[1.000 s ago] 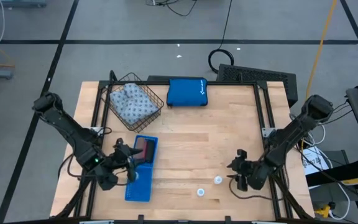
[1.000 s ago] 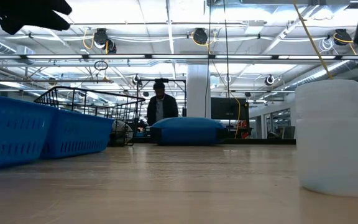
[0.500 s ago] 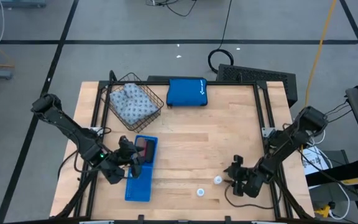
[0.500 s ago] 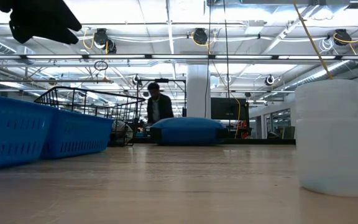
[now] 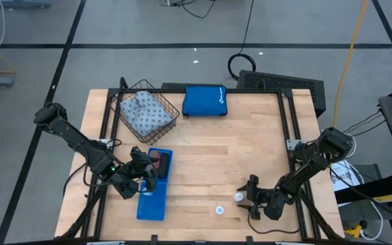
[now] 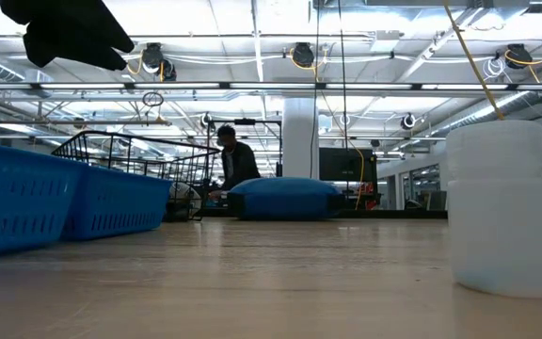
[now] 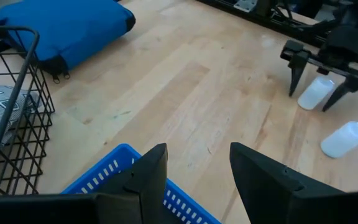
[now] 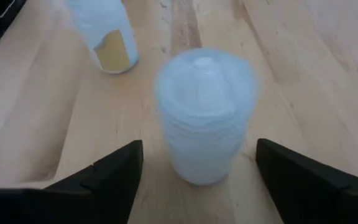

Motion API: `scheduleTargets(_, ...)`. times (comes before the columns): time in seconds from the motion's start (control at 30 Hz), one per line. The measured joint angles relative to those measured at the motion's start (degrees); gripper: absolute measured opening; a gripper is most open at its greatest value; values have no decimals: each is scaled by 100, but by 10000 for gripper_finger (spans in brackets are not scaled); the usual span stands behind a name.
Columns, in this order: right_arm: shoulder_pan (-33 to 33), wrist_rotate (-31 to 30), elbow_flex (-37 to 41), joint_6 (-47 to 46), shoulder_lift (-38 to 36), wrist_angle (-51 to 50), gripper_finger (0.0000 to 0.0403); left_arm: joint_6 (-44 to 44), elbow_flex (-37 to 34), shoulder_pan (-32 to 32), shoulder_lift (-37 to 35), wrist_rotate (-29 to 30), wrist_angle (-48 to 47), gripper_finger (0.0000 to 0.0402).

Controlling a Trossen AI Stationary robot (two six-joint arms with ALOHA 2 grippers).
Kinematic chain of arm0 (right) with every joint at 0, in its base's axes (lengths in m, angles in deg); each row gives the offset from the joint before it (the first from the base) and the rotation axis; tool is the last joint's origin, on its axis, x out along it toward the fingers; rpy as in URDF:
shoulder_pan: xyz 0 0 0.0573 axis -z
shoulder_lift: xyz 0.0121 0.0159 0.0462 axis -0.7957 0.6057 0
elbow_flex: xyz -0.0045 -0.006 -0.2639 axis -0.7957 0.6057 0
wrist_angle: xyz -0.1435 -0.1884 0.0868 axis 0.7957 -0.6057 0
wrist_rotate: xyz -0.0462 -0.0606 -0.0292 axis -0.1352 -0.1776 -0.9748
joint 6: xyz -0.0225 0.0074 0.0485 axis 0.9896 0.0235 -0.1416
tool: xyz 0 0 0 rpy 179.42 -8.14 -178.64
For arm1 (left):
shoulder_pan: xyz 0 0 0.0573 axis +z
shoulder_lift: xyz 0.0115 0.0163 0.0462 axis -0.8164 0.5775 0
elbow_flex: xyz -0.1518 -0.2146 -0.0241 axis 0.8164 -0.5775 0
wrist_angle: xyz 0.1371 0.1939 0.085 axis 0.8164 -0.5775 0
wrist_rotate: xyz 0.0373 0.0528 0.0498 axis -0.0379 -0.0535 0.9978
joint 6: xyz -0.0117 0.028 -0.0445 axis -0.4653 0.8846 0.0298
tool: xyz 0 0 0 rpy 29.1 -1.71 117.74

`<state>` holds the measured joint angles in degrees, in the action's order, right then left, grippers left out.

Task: Pick & place medical supplies in basket/bin
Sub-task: Put the right white pill bottle into the bottom blue bin

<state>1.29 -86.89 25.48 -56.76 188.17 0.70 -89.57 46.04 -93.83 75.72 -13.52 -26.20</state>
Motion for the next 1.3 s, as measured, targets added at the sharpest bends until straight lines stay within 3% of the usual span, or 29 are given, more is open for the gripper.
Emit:
scheduleTargets(0.2, -1, -157, 0, 505, 115, 174, 292, -11, 0, 15, 0, -30, 9, 182)
scheduleTargets(0.73, 7, -230, 1, 764, 131, 440, 166, -7, -2, 15, 0, -29, 140, 182)
scheduleTargets(0.97, 174, -713, 11, 1449, 134, 1237, 136, 111, -2, 193, 0, -7, 585, 182)
scheduleTargets(1.13, 671, -675, 10, 1875, 129, 1847, 155, 1140, -3, 602, 1, -784, 1729, 182)
scheduleTargets(1.3, 1461, 401, -46, 2333, 80, 2012, 146, 2137, 113, 1170, 95, -2174, 2719, 189)
